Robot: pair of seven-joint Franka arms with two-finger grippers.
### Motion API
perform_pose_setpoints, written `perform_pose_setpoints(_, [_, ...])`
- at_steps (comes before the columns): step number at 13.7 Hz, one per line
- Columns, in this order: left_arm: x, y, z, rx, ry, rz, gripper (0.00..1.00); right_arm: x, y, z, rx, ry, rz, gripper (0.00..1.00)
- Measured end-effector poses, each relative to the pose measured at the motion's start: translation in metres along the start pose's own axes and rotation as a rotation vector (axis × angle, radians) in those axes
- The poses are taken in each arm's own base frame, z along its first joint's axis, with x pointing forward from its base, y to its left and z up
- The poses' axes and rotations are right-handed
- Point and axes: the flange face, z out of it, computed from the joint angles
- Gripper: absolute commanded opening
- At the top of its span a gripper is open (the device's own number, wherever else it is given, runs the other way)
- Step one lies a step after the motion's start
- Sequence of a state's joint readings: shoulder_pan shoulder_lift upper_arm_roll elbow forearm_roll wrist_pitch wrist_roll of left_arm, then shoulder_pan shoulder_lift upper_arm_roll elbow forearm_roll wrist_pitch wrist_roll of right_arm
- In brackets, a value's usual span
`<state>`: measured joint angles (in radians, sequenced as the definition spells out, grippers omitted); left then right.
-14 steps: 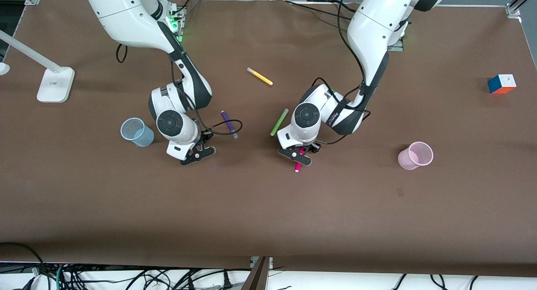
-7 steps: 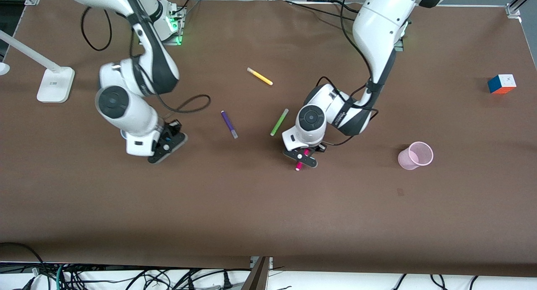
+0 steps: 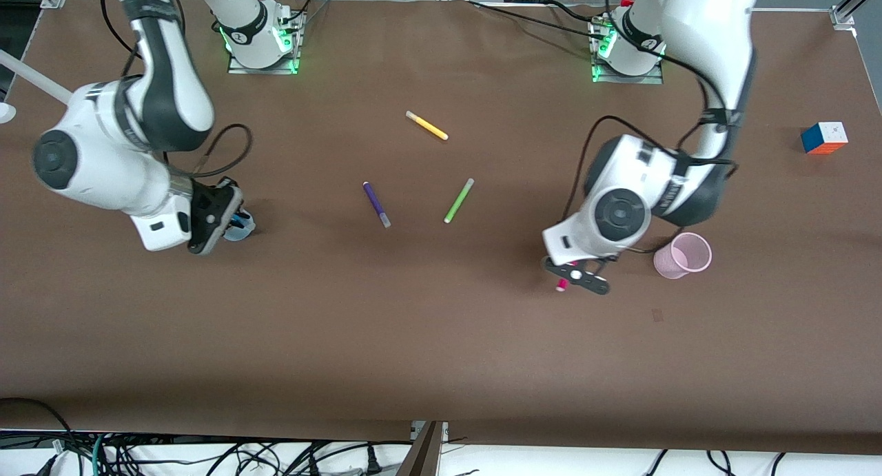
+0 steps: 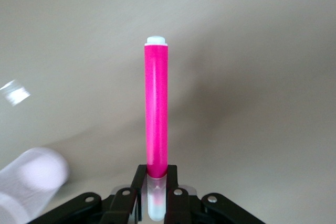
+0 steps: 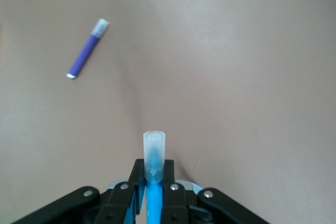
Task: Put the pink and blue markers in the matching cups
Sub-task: 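Carry the blue marker with the right gripper while the left gripper carries pink, then open the right gripper over the clear cup while the left gripper releases pink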
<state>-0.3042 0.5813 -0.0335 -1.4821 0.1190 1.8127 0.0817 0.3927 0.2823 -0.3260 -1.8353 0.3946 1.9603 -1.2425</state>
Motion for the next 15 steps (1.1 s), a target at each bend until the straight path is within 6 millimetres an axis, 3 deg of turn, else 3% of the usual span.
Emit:
perform_pose_setpoints(3, [-0.027,-0.068,-0.003,0.092,-0.154,0.062,0.02,-0.046,0.010,0.009,0.078,0.144,-0.140,0.00])
perform_pose_setpoints(5, [-0.043,-0.103,0.000,0.144,-0.248,0.133,0.03,-0.075,0.014,0.022,0.097,0.230,-0.221,0.00])
perform_pose_setpoints(8, [-0.060,-0.147,0.002,0.259,-0.369,0.294,0.04,-0.118,0.022,0.043,0.131,0.340,-0.315,0.00])
perform_pose_setpoints(11, [-0.068,-0.178,0.013,0.328,-0.467,0.402,0.08,-0.145,0.030,0.061,0.158,0.405,-0.368,0.00])
perform_pose_setpoints(12, [-0.067,-0.179,0.024,0.331,-0.493,0.422,0.08,-0.150,0.031,0.065,0.167,0.413,-0.370,0.73])
perform_pose_setpoints(13, [-0.067,-0.175,0.037,0.322,-0.518,0.442,0.08,-0.151,0.032,0.067,0.172,0.418,-0.367,1.00])
perform_pose_setpoints(15, [-0.068,-0.161,0.065,0.297,-0.569,0.481,0.09,-0.151,0.033,0.065,0.172,0.422,-0.340,1.00])
